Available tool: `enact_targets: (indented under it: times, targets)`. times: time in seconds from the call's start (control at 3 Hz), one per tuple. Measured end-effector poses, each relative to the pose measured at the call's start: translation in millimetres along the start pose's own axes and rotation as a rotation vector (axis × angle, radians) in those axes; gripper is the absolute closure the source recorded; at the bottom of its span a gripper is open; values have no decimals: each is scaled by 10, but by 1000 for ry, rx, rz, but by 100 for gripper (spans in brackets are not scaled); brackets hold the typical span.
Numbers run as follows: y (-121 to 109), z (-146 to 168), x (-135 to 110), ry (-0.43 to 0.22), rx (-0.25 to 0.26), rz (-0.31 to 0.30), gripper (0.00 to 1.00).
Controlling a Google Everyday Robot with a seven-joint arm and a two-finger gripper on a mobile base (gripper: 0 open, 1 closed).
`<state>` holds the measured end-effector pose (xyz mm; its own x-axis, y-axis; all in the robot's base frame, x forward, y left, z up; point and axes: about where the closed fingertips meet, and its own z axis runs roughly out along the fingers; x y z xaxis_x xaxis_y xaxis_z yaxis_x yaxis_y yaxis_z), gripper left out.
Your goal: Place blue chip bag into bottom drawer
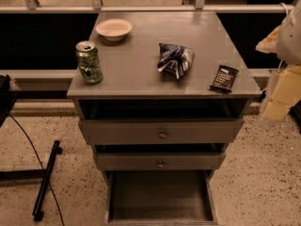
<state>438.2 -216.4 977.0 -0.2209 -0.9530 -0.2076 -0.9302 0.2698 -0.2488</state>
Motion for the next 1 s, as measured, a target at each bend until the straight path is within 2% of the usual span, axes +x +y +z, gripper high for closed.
enact_targets:
  times: [0.33,0.67,1.0]
  targets:
    - [-8,-2,-8,-1,4,-3,0]
    - [-248,136,-90,-4,60,-59,0]
    - [-654,358,-372,-20,129,-153,0]
